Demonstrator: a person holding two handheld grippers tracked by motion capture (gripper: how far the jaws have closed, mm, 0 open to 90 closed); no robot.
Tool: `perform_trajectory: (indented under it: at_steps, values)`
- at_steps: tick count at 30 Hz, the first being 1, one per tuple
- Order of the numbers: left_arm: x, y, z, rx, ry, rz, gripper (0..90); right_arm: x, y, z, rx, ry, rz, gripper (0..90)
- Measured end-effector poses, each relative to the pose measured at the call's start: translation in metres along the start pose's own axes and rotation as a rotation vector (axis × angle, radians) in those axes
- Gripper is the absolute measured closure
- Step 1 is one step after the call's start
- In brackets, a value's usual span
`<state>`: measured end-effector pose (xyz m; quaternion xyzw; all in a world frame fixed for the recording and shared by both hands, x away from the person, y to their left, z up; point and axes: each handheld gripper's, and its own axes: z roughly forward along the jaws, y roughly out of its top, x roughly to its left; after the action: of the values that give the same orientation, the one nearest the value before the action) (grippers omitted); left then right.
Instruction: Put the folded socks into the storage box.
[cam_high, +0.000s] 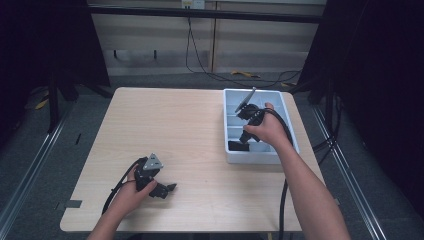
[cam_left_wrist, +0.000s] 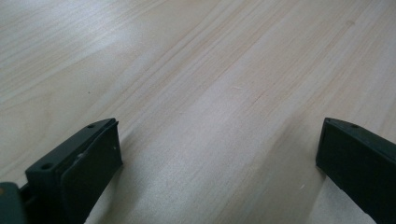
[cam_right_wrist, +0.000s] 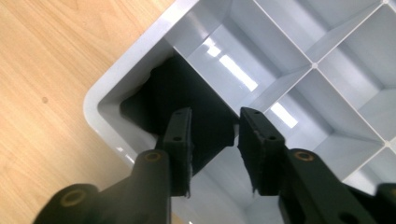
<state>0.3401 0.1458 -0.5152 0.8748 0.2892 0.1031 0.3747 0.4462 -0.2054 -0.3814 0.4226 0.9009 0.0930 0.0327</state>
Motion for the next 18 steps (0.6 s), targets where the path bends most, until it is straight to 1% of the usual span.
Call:
perform_trajectory:
  at_steps: [1, 3, 5, 7, 9, 12, 14, 15, 16, 18]
  values:
    - [0.0, 0.0, 0.0, 0.0, 0.0, 0.0, 0.0, 0.0, 0.0, -0.002, -0.001, -0.005, 0.0, 56.9]
    - [0.0, 0.0, 0.0, 0.0, 0.0, 0.001, 0.0, 0.002, 0.0, -0.004, -0.006, -0.009, 0.005, 52.5]
    - [0.0, 0.0, 0.0, 0.0, 0.0, 0.0, 0.0, 0.003, 0.0, -0.006, -0.005, -0.018, -0.002, 48.0]
    - [0.0, 0.0, 0.0, 0.0, 0.0, 0.001, 0.0, 0.004, 0.0, -0.008, -0.007, -0.016, -0.006, 44.4]
    - [0.0, 0.0, 0.0, 0.0, 0.001, 0.0, 0.0, 0.005, -0.001, -0.009, -0.012, -0.025, -0.009, 41.1]
    - [0.0, 0.0, 0.0, 0.0, 0.001, 0.001, 0.0, 0.005, -0.002, -0.01, -0.012, -0.02, -0.003, 37.3]
    - [0.0, 0.0, 0.0, 0.0, 0.001, 0.001, 0.0, 0.006, -0.003, -0.012, -0.02, -0.021, -0.005, 35.6]
    - [0.0, 0.0, 0.0, 0.0, 0.001, 0.001, 0.0, 0.006, -0.004, -0.013, -0.022, -0.017, 0.003, 34.9]
    - [0.0, 0.0, 0.0, 0.0, 0.001, 0.0, 0.0, 0.006, -0.005, -0.015, -0.036, -0.02, 0.004, 33.7]
    - [0.0, 0.0, 0.0, 0.0, 0.001, 0.0, 0.0, 0.007, -0.006, -0.016, -0.036, -0.02, 0.011, 33.0]
